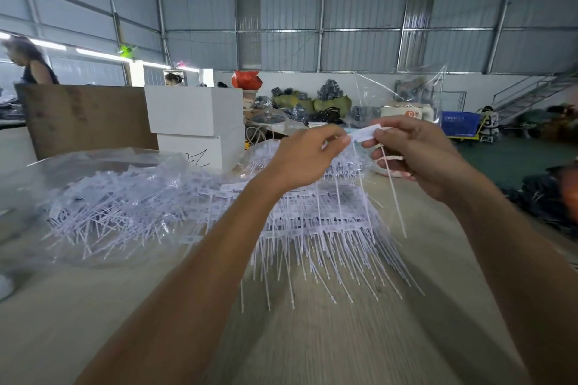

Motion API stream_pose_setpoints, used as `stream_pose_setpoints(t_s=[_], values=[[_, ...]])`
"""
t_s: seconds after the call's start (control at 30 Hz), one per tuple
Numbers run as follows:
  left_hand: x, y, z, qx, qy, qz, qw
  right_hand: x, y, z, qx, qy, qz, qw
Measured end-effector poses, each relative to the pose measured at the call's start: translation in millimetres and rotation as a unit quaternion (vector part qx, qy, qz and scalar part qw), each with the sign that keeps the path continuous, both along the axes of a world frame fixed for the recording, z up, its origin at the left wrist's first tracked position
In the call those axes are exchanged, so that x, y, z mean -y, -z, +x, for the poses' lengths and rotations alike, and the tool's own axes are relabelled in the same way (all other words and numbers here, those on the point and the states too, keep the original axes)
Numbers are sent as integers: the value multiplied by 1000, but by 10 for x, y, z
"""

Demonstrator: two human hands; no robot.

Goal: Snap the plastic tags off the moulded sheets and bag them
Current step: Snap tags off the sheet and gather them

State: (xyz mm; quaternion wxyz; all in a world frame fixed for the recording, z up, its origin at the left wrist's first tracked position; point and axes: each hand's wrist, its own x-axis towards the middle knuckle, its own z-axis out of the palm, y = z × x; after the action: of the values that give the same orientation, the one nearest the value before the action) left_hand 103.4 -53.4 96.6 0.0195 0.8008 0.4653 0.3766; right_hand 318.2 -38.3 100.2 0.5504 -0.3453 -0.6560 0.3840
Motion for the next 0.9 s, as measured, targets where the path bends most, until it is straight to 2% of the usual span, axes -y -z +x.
stream_pose_setpoints(t_s=[0.1,0.23,0.37,0.5,0.63,0.73,0.9], values=[[29,-11,28,85,44,11,995,108,-65,-139,44,-34,27,998],[62,-53,2,154,82,-2,985,167,-85,-232,44,-43,50,997],[71,-82,-1,160,89,12,983,185,-62,-257,49,-47,69,995],[63,-78,-14,147,72,16,986,179,-66,-299,115,-23,104,988],[69,-80,-13,130,64,20,989,197,-99,-344,211,21,165,963],[71,-80,-29,157,90,20,983,226,-118,-325,268,80,250,927],[42,-41,-60,240,133,-24,961,291,-126,-320,286,104,329,894]])
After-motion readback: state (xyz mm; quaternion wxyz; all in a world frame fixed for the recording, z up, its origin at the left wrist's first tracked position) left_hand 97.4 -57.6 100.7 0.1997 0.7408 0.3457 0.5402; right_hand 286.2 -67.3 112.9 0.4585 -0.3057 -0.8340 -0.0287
